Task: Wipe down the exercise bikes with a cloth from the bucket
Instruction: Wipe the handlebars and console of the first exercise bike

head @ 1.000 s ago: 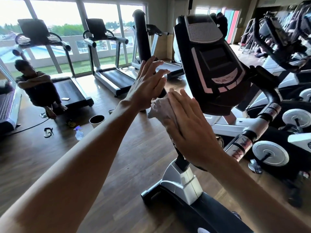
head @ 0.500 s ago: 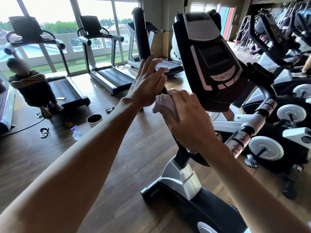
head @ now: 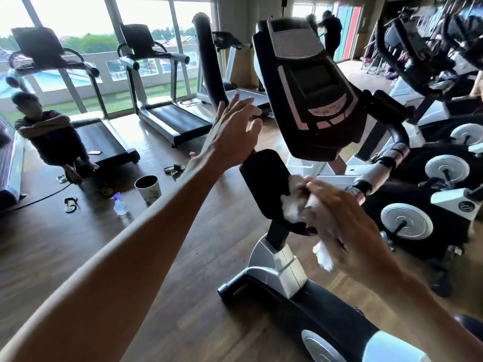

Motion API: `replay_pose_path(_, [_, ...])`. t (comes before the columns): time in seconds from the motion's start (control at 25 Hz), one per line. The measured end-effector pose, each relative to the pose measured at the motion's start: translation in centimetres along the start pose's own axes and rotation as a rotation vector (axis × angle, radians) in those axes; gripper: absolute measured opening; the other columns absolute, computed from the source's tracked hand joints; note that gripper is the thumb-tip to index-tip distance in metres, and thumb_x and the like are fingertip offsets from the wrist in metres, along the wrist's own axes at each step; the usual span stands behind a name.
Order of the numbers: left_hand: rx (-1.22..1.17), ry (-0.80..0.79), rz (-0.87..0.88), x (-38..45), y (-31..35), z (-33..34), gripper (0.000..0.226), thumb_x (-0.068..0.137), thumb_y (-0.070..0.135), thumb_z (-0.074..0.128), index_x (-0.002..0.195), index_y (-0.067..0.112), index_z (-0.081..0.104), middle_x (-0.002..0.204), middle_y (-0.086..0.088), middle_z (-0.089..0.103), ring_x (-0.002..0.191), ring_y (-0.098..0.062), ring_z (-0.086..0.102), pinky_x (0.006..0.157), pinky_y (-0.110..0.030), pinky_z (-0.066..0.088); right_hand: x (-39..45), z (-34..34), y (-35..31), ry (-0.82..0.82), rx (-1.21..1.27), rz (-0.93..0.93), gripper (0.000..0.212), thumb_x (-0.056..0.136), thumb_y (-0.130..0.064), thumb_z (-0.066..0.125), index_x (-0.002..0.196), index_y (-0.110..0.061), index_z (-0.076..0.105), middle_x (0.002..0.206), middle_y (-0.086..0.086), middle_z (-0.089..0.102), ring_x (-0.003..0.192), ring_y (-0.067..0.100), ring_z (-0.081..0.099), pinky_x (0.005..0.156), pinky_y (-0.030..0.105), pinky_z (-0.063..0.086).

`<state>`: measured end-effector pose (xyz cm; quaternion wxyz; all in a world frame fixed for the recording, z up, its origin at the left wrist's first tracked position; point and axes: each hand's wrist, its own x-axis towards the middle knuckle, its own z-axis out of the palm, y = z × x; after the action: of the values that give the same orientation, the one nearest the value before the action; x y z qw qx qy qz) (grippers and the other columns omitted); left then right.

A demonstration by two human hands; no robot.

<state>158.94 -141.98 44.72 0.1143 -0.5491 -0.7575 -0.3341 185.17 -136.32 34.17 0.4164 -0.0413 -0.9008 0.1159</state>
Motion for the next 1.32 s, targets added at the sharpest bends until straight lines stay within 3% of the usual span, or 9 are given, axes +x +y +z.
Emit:
replay_pose_path(0.08, [0.013,0.006,-0.052,-1.4,2.1,0.7,0.031,0.105,0.023,0.045,0.127,0.015,0.065,0.153,-0.003,0.049,0.150,-0.019,0.030,0.126,-0.038,0.009,-1.5,-0.6,1.0,-0.023,-0.043,0.068,0.050,0.096,-0.004,0.058,0.143,0.002,0.043,0.146,0.016,0.048,0.141,0.026,0.043,0.117,0.044,0.038])
replay_pose_path(0.2, [0.187,-0.006,-0.146,-2.9,4.3,2.9,0.035,0.105,0.033,0.041,0.123,0.017,0.067,0.146,-0.002,0.055,0.144,-0.021,0.037,0.123,-0.040,0.018,-2.3,0.6,1.2,-0.273,-0.238,0.052,0.069,0.104,-0.050,0.036,0.151,0.001,0.027,0.156,0.020,0.034,0.147,0.032,0.030,0.123,0.050,0.025])
replay_pose_path(0.28, [0.286,0.048,-0.195,-3.0,4.7,4.0,0.038,0.104,0.036,0.038,0.118,0.018,0.069,0.142,-0.004,0.059,0.143,-0.021,0.039,0.123,-0.039,0.019,-0.8,1.7,1.3,-0.325,-0.304,0.073,0.080,0.104,-0.062,0.017,0.149,0.002,0.029,0.155,0.023,0.037,0.145,0.034,0.032,0.124,0.045,0.021])
replay_pose_path(0.56, [0.520,0.017,-0.267,-3.5,6.0,4.0,0.049,0.107,0.038,0.028,0.121,0.015,0.068,0.148,-0.006,0.054,0.148,-0.021,0.033,0.124,-0.041,0.018,-2.2,2.6,1.0,-0.245,-0.356,0.020,0.070,0.105,-0.047,0.038,0.149,0.007,0.032,0.148,0.027,0.041,0.142,0.040,0.037,0.120,0.049,0.030])
replay_pose_path(0.68, [0.554,0.019,-0.306,-3.6,6.2,4.2,0.051,0.107,0.041,0.025,0.121,0.014,0.066,0.147,-0.006,0.055,0.149,-0.020,0.033,0.123,-0.044,0.021,-0.3,2.7,0.9,-0.150,-0.297,0.112,0.062,0.105,-0.052,0.031,0.124,0.002,0.053,0.120,0.021,0.061,0.117,0.039,0.057,0.103,0.048,0.048])
replay_pose_path(0.88, [0.610,-0.024,-0.332,-3.7,6.8,4.5,0.052,0.109,0.037,0.024,0.127,0.009,0.064,0.152,-0.008,0.052,0.154,-0.019,0.025,0.121,-0.048,0.020,-1.7,4.3,-1.8,-0.215,-0.469,0.224,0.081,0.105,-0.055,0.017,0.150,0.011,0.027,0.152,0.032,0.035,0.145,0.043,0.031,0.121,0.053,0.024])
replay_pose_path(1.0, [0.650,0.004,-0.347,-4.2,7.3,4.9,0.055,0.109,0.037,0.021,0.127,0.008,0.064,0.152,-0.008,0.052,0.154,-0.020,0.024,0.120,-0.049,0.019,-0.4,4.0,-1.1,-0.177,-0.391,0.193,0.079,0.105,-0.057,0.018,0.136,0.011,0.045,0.135,0.029,0.053,0.127,0.041,0.050,0.113,0.049,0.039])
replay_pose_path(1.12, [0.668,-0.006,-0.375,-4.5,7.8,5.2,0.055,0.109,0.040,0.022,0.135,0.008,0.058,0.155,-0.008,0.047,0.155,-0.020,0.020,0.120,-0.049,0.017,0.2,3.0,0.1,-0.218,-0.271,0.158,0.065,0.101,-0.060,0.030,0.120,-0.003,0.054,0.111,0.015,0.061,0.104,0.031,0.057,0.086,0.041,0.050])
replay_pose_path(1.32, [0.661,0.067,-0.393,-6.5,9.1,6.4,0.057,0.105,0.045,0.035,0.144,0.005,0.045,0.167,-0.017,0.020,0.157,-0.026,0.012,0.119,-0.049,0.019,-0.6,-1.9,5.2,-0.208,0.362,0.165,0.031,0.099,-0.038,0.062,0.116,-0.015,0.049,0.105,0.005,0.061,0.083,0.015,0.066,0.069,0.033,0.056])
